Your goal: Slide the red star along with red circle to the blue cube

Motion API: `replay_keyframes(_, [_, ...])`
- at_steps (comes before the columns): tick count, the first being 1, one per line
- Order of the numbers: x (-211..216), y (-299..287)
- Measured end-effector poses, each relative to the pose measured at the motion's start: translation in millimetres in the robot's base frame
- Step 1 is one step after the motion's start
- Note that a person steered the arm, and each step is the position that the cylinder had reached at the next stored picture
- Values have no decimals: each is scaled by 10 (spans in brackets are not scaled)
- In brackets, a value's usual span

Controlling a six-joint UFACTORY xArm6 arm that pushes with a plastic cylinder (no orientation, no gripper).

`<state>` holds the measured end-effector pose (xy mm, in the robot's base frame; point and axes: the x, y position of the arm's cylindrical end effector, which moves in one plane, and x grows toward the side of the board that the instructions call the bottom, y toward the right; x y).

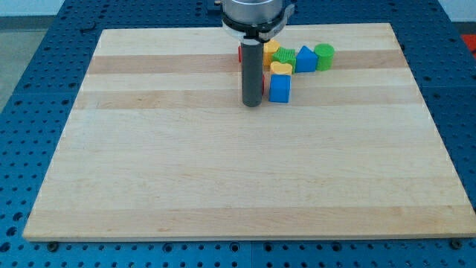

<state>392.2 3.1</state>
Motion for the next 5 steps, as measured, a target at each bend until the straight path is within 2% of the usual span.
replay_keyframes(1, [-64,-85])
replay_keyframes(3, [-235,-611])
replay_keyframes(5, [-970,-976])
